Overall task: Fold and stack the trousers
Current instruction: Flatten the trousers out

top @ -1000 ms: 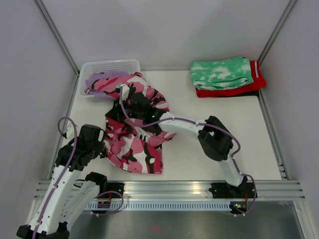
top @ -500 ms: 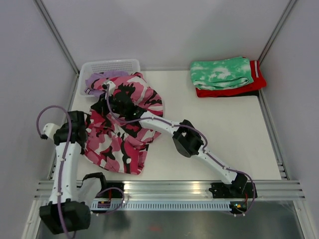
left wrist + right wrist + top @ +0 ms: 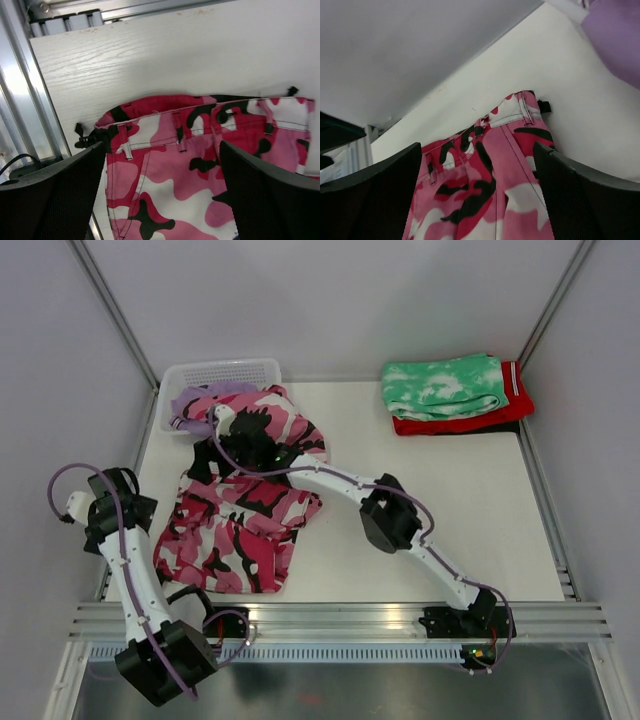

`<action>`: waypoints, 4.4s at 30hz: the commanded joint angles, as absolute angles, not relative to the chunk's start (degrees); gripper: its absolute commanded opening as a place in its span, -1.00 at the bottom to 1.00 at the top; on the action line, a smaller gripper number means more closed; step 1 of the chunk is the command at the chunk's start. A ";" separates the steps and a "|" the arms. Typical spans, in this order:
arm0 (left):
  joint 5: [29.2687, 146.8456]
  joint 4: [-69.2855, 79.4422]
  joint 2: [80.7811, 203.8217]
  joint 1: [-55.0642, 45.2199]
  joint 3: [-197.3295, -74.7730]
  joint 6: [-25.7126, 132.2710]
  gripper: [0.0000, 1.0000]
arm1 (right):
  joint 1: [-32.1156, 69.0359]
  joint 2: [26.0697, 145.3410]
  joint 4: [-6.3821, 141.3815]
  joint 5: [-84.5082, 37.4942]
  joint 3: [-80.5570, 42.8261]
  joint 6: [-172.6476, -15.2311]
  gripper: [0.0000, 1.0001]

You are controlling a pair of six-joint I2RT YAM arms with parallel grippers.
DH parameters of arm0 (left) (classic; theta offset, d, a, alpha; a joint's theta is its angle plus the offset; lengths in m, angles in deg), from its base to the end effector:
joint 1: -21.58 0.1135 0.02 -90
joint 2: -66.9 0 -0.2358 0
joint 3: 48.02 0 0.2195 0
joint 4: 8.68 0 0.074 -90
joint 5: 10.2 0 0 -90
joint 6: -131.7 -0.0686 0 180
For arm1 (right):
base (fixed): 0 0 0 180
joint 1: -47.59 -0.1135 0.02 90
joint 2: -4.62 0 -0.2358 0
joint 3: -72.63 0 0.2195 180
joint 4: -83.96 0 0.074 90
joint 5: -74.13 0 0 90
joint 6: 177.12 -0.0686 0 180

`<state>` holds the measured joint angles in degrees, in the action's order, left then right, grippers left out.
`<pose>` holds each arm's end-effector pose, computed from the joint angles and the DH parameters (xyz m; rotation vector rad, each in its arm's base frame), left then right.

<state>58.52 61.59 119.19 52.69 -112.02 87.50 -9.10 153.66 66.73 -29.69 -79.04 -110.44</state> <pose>0.1264 0.1054 0.2269 -1.6768 1.8965 0.3800 0.3035 0.4917 0.2094 -0.7475 1.8467 1.1697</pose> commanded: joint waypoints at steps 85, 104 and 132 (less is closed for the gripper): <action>85.43 30.76 122.62 -0.10 -110.91 77.20 0.82 | 30.44 82.21 59.19 -9.06 13.62 -111.03 0.63; 69.72 16.66 163.98 -29.40 -122.41 58.92 0.74 | 31.59 100.60 80.15 -23.95 11.69 -114.46 -0.97; 68.48 28.27 145.40 -28.70 -120.75 67.09 0.99 | 32.91 62.37 30.13 -2.58 -3.60 -104.17 0.96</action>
<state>70.71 25.68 150.71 -29.16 -119.17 65.10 32.82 65.57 30.03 2.33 -1.36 -102.52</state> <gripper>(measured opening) 0.993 0.978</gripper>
